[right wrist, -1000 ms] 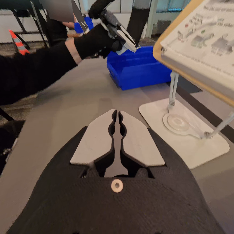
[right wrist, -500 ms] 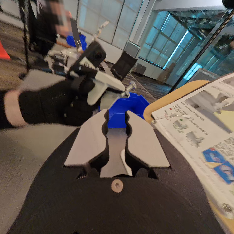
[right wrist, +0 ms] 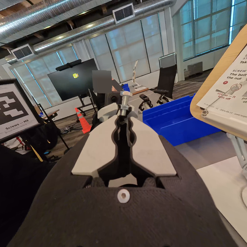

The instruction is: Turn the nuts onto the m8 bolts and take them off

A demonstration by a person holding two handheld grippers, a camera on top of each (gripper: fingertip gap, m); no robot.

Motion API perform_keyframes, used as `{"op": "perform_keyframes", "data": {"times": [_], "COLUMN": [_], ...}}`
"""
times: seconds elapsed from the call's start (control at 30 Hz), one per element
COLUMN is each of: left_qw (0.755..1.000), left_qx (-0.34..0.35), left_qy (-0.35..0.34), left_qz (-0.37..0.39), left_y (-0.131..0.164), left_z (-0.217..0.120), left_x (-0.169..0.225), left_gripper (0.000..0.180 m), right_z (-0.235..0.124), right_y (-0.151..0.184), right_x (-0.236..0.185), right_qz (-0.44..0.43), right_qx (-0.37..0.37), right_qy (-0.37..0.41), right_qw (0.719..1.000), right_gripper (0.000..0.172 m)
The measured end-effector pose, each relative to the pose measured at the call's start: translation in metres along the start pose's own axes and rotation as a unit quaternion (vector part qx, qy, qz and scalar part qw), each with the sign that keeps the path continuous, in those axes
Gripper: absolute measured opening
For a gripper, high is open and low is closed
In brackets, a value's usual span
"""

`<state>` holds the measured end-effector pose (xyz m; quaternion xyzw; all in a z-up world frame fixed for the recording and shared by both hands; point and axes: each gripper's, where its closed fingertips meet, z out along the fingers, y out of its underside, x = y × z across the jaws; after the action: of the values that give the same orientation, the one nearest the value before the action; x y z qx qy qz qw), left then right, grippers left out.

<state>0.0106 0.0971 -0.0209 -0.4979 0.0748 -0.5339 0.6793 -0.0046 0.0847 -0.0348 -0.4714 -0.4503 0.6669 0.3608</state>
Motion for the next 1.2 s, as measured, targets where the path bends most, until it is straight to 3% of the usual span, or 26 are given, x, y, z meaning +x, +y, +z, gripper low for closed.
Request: {"op": "perform_keyframes", "data": {"times": [0.53,1.2], "left_qw": [0.997,0.997], "left_qx": [-0.065,-0.068], "left_qy": [0.047,0.045], "left_qz": [-0.004,0.003], "left_y": [0.012,0.015], "left_z": [0.003,0.004], "left_x": [0.008,0.005], "left_gripper": [0.015,0.016], "right_z": [-0.009,-0.013], "right_y": [0.003,0.008], "right_x": [-0.008,-0.005], "right_qz": [-0.043,-0.089], "right_qx": [-0.058,-0.114], "right_qy": [-0.051,-0.025], "right_qw": [0.996,0.989], "right_gripper": [0.006,0.005]}}
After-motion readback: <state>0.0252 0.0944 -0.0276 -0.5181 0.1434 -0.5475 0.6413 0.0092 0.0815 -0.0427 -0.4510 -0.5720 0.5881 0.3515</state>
